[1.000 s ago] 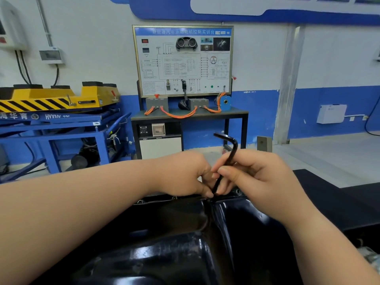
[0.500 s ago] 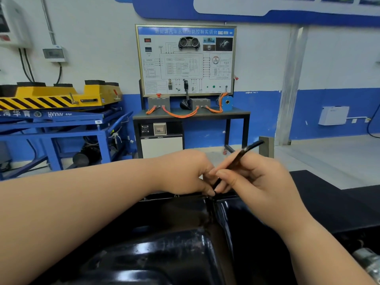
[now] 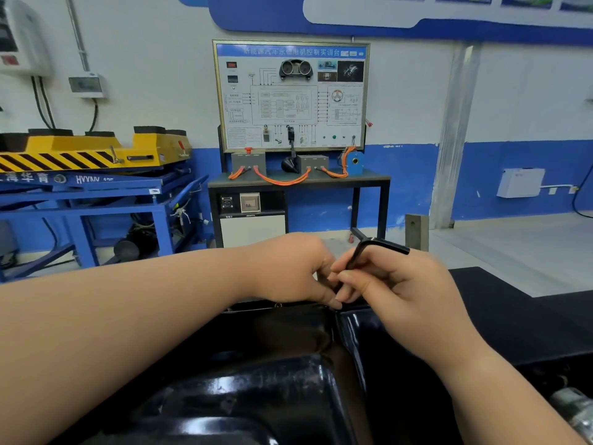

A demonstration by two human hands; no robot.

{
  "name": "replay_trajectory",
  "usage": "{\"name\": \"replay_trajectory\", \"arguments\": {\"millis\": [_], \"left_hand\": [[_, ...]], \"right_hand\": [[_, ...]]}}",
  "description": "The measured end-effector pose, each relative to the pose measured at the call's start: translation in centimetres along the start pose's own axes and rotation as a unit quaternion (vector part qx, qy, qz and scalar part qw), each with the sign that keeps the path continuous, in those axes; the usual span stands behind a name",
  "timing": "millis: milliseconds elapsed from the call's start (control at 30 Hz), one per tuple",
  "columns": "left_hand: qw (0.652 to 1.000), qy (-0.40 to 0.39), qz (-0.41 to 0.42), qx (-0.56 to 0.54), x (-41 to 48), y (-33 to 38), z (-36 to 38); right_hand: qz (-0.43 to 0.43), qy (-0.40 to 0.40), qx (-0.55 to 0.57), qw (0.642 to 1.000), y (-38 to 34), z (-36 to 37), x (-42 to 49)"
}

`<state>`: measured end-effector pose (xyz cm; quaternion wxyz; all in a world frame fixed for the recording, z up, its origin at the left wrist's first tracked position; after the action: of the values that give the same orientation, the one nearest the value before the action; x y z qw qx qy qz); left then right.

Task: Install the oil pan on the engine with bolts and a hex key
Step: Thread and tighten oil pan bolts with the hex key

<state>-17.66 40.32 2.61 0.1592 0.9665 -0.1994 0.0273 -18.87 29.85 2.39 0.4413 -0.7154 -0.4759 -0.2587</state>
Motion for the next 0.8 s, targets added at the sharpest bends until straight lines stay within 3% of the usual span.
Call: {"name": "replay_trajectory", "arguments": {"millis": [800], "left_hand": [[0.999, -0.017, 0.03, -0.006, -0.03, -0.49, -0.65]], "right_hand": [[-0.052, -0.025, -0.048, 0.997, -0.78, 0.24, -0.12]]}}
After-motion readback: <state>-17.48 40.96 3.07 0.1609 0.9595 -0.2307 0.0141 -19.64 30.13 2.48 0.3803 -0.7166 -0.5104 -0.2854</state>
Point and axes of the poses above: each hand's wrist, its own x-axis towards the middle knuckle, its own z-axis out of the palm, y = z × x, the point moved 7 cm from there along x, towards the middle knuckle, and after that the axes turned 8 degrees about -x, right-handed, at the moved point
